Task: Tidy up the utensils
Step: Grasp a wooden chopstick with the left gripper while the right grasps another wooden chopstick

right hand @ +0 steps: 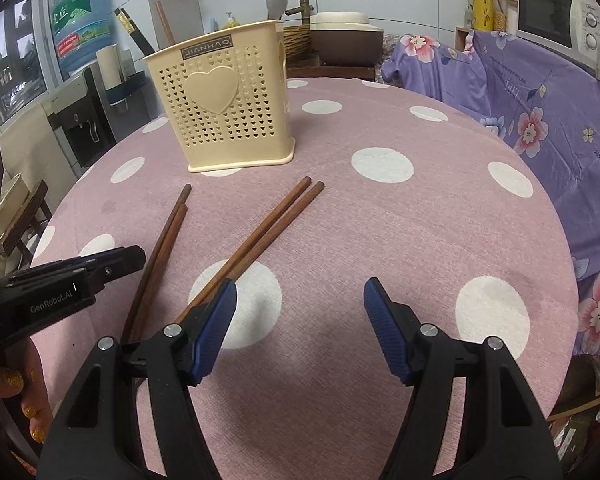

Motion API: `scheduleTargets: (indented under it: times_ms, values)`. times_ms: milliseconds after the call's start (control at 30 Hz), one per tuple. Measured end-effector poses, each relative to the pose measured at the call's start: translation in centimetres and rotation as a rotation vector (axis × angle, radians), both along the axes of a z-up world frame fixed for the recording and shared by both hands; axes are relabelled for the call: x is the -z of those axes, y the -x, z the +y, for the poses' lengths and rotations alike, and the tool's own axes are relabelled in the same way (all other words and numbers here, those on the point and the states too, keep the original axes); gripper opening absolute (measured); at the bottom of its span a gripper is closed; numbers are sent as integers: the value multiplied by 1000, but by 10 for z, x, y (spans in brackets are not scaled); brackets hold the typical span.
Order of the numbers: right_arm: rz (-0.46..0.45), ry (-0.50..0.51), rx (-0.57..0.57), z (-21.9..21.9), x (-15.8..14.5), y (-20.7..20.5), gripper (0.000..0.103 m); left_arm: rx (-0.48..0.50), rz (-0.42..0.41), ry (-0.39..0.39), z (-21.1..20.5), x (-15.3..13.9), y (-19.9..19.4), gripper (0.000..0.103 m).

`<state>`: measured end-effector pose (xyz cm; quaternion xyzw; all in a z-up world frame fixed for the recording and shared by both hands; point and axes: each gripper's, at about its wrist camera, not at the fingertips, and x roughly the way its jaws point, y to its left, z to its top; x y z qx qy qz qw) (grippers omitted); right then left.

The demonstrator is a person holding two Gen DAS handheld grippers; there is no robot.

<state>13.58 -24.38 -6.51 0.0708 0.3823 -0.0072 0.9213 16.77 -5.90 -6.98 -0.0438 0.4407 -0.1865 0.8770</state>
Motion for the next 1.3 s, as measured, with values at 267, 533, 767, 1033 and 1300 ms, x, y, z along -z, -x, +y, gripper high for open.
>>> scheduleTargets:
  times_ms: [267, 533, 767, 1033, 1300]
  values:
    - [5, -13, -17, 6, 2, -2, 67, 15, 24, -68, -6, 11, 3, 20]
    - [5, 5, -18, 10, 1, -5, 67, 24, 5, -122, -11, 10, 0, 18]
    - [15, -1, -109, 34, -10, -19, 67, -30, 32, -99, 25, 11, -7, 13]
    - [98, 4, -190, 81, 1, -62, 53, -103, 16, -37, 54, 2, -5, 13]
    - [150, 87, -168, 116, 21, -88, 36, -164, -22, -13, 74, -8, -3, 13]
